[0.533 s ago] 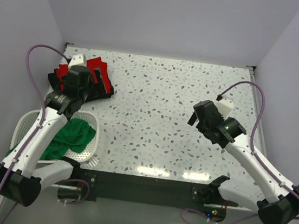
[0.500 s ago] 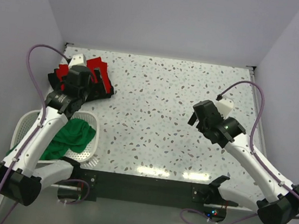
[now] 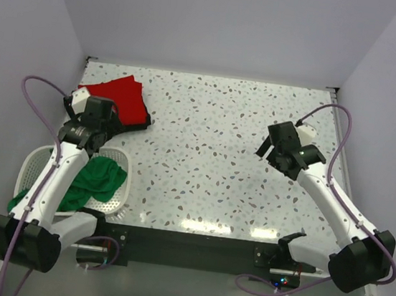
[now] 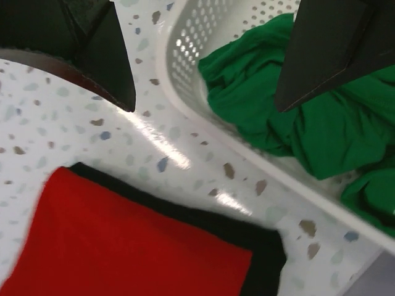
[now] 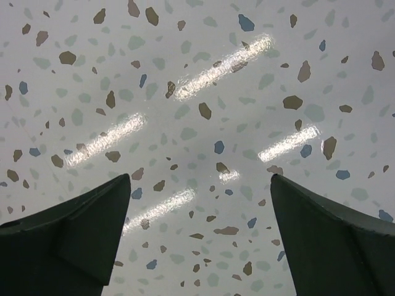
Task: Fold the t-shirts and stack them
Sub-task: Grab the tshirt from the pile
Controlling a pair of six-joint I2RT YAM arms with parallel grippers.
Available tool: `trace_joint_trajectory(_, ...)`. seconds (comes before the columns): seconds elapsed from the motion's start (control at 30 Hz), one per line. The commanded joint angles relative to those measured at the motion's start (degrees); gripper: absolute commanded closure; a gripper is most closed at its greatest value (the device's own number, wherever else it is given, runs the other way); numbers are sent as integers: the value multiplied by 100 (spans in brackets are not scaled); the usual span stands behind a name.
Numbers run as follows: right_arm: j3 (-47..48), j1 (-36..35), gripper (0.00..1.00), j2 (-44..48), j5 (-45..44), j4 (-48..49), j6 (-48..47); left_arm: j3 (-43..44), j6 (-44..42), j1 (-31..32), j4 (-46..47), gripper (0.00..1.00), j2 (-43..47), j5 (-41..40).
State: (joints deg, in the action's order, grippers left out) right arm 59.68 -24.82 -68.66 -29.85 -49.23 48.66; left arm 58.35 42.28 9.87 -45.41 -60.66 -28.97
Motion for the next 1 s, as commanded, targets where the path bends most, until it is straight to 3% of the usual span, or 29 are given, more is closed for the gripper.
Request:
trace_joint_trajectory(0.0, -70, 319, 1, 2, 514, 502, -103, -674, 964, -731, -381, 0, -33, 471)
trace_joint_trajectory(0.23, 35, 671, 1, -200, 858, 634, -340, -1272, 1326, -1135, -311, 0, 301, 225)
trace_joint_trajectory(0.37, 88, 777, 1, -191, 893, 643, -410, -1860, 1572, -1320, -145, 0, 143, 357)
trace_joint_trajectory(0.67, 202, 935, 1, -314, 1033, 678, -656, -2310, 1625, -1435, 584, 3, -297, 445)
trace_joint_trajectory(0.77, 202, 988, 1, -323, 1103, 696, -700, -2477, 1634, -1452, 804, 17, -411, 454)
trace_joint_trajectory(0.9, 228, 1049, 1, -349, 1148, 696, -797, -2521, 1660, -1453, 858, 64, -464, 498)
trace_joint_trajectory(0.97, 246, 1058, 1, -358, 1165, 669, -849, -2469, 1669, -1453, 745, 77, -385, 515)
